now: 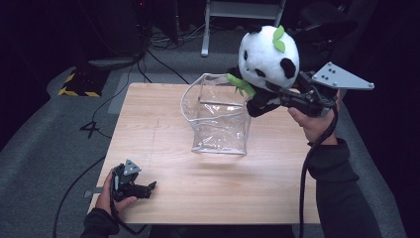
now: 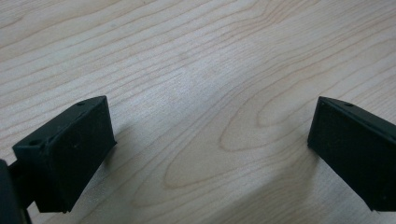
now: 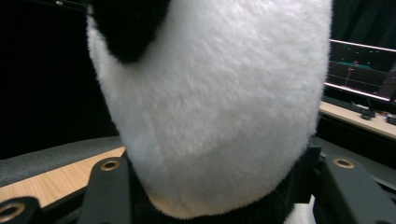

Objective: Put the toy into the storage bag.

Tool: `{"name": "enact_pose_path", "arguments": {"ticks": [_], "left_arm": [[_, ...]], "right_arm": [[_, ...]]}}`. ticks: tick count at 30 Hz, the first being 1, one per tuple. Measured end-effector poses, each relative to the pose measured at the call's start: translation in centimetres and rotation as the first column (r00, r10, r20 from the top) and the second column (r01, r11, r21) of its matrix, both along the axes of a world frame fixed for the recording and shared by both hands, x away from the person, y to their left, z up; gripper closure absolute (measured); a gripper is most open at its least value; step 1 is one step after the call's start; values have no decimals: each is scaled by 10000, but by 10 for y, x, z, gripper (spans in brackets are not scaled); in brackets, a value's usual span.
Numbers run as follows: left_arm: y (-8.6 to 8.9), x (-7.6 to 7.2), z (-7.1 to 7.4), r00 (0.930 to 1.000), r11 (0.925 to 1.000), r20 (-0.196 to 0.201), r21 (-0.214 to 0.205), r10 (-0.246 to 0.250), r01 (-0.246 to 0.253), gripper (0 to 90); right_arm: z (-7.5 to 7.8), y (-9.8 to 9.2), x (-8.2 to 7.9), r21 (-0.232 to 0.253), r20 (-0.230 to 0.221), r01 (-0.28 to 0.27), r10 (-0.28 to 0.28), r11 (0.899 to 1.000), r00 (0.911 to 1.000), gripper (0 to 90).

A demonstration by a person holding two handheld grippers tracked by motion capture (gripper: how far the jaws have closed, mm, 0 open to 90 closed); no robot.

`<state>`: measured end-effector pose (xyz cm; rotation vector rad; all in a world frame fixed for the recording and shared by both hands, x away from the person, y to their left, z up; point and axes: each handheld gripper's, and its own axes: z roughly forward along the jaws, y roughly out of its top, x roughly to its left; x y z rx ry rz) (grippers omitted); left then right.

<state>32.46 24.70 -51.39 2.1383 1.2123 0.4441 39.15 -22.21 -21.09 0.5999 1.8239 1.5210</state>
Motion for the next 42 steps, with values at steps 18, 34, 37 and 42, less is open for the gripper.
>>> {"name": "enact_pose_path", "arguments": {"ticks": [18,34,37,42], "left_arm": [[0,0,0,10000,10000,-36,20,-19,19,5],[0,0,0,10000,10000,-39,7,-21,21,5],[0,0,0,10000,10000,-41,3,-20,20,5],[0,0,1,10000,10000,-71,14,-58,58,5]], "right_arm": [[-16,57,29,-232,-519,-462,450,9987,9976,437],[-33,72,50,-394,-976,-380,339,9985,9946,433],[-35,72,53,-334,-1043,-410,373,9986,9938,432],[-36,70,55,-174,-1106,-300,279,9994,9935,430]]}}
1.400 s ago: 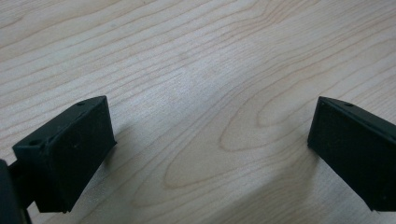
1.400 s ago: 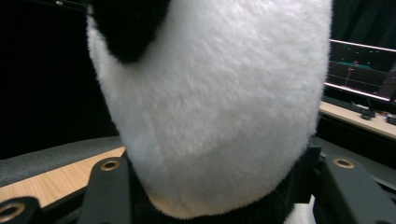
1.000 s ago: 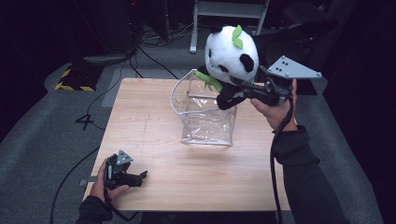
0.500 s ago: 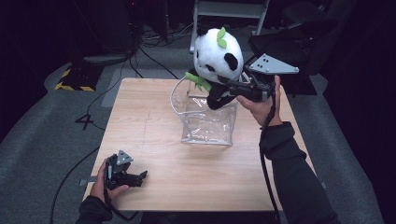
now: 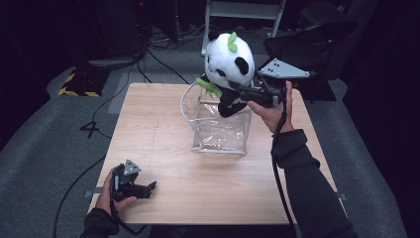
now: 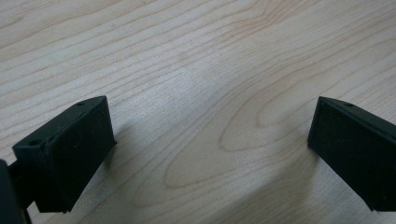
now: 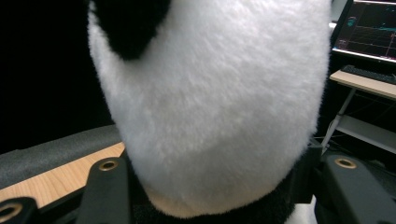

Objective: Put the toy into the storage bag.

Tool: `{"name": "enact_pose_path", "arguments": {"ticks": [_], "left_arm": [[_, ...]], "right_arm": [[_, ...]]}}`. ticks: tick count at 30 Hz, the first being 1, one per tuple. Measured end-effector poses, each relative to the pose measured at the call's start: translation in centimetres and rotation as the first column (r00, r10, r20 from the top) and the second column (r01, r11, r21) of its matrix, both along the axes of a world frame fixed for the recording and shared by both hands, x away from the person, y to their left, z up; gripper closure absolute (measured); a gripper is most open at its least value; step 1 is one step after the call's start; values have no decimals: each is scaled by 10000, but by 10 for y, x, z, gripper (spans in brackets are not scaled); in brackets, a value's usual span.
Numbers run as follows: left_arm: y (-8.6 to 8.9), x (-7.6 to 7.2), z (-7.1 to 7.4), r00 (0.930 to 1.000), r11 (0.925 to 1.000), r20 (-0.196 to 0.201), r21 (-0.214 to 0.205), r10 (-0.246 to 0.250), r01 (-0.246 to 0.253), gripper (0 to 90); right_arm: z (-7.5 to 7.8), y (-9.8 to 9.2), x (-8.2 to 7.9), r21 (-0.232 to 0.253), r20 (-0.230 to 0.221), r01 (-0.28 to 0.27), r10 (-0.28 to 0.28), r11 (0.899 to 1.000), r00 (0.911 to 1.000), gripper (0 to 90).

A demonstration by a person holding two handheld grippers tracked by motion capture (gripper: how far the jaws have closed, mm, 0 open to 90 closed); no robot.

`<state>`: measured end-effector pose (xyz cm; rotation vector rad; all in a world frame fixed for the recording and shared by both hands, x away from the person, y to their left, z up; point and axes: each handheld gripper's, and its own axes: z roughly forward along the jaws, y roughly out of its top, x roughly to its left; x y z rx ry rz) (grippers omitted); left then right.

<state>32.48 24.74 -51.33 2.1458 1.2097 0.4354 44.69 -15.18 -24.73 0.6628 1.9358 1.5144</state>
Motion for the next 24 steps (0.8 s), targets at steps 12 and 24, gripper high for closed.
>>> {"name": "enact_pose_path", "arguments": {"ticks": [12,24], "left_arm": [[0,0,0,10000,10000,1,-1,6,-6,5],[0,0,0,10000,10000,23,-13,13,-13,5]], "right_arm": [[-9,-4,11,-40,-88,572,-572,9984,9983,427],[-42,4,26,-496,-947,593,-638,9970,9935,392]]}}
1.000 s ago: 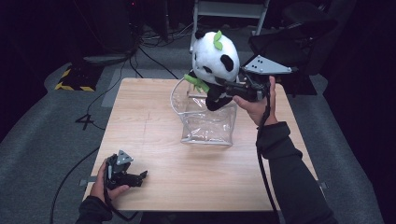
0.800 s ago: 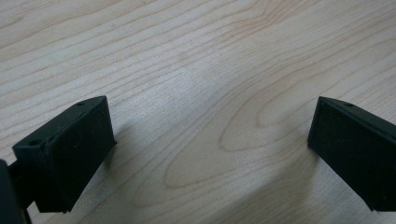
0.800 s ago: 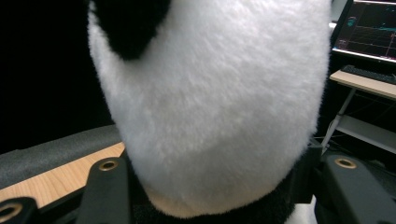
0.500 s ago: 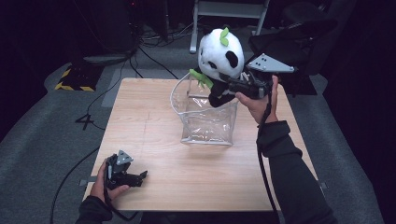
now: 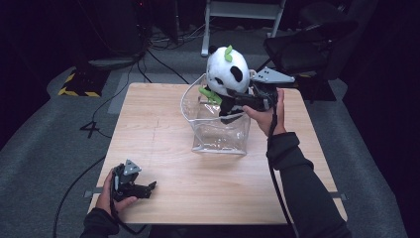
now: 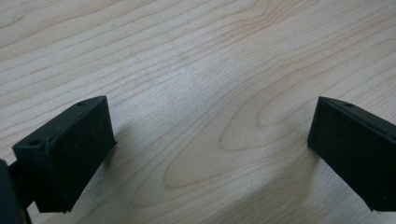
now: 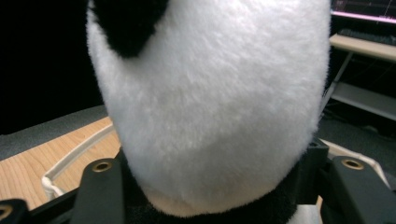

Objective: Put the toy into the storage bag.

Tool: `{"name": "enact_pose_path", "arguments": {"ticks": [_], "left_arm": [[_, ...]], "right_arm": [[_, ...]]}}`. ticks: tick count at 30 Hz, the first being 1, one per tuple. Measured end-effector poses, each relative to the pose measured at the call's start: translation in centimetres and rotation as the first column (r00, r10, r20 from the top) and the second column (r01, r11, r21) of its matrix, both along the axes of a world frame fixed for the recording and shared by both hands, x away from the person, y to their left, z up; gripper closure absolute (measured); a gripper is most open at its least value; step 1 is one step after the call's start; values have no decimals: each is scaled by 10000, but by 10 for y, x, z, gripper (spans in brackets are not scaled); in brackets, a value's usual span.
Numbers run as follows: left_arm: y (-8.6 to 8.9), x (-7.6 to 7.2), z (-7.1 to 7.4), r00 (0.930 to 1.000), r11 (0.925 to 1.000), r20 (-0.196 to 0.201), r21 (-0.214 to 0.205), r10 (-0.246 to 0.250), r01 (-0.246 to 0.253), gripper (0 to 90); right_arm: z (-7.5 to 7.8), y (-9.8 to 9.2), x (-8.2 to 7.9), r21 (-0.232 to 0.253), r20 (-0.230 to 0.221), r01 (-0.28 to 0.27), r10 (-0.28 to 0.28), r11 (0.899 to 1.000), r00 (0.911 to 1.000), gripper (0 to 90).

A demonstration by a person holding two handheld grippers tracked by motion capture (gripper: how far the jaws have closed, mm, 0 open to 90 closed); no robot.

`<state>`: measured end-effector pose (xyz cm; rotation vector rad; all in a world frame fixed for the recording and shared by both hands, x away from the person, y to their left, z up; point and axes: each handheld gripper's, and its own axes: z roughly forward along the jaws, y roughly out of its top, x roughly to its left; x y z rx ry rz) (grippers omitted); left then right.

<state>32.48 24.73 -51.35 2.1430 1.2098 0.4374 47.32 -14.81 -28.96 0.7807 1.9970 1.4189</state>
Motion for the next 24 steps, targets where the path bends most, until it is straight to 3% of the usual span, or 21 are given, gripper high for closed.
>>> {"name": "enact_pose_path", "arguments": {"ticks": [9,15,24], "left_arm": [[0,0,0,10000,10000,-31,18,-11,11,5],[0,0,0,10000,10000,-30,18,-10,10,5],[0,0,0,10000,10000,-45,27,-18,18,5]], "right_arm": [[-12,1,7,-448,-667,140,-170,9989,9976,337],[-16,7,12,-1176,-1079,166,-294,9929,9937,290],[-22,10,17,-1743,-1550,165,-440,9845,9869,256]]}}
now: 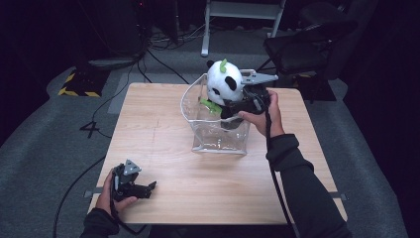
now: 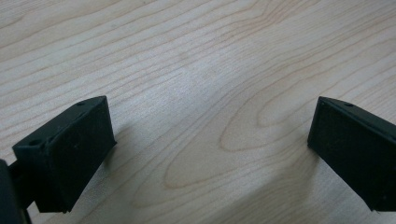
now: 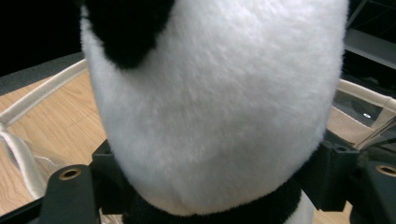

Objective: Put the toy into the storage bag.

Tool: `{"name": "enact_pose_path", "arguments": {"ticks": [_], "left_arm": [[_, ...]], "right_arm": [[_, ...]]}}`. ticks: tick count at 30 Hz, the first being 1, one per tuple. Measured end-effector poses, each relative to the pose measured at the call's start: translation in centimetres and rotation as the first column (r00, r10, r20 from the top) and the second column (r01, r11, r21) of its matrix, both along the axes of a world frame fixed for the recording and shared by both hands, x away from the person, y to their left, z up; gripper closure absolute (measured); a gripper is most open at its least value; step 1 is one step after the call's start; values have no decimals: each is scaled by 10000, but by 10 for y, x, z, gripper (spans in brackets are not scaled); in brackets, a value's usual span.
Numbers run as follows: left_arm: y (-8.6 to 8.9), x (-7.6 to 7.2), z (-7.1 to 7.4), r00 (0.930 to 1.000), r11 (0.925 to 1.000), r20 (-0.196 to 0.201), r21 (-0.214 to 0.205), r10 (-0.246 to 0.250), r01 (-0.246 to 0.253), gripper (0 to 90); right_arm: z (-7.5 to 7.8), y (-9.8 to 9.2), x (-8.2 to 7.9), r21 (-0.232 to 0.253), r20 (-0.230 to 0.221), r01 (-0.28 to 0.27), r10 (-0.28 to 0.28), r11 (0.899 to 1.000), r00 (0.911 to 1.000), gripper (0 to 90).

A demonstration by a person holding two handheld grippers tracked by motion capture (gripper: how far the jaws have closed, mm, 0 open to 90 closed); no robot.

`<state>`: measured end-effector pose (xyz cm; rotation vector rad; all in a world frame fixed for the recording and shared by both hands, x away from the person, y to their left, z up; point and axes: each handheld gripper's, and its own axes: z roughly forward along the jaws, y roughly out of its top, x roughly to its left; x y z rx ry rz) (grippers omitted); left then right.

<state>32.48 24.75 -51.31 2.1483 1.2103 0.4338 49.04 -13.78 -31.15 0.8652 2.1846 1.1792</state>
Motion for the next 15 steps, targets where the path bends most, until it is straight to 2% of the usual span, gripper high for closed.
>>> {"name": "enact_pose_path", "arguments": {"ticks": [15], "left_arm": [[0,0,0,10000,10000,42,-21,18,-18,5]], "right_arm": [[-12,3,4,-862,-680,87,-146,9962,9976,213]]}}
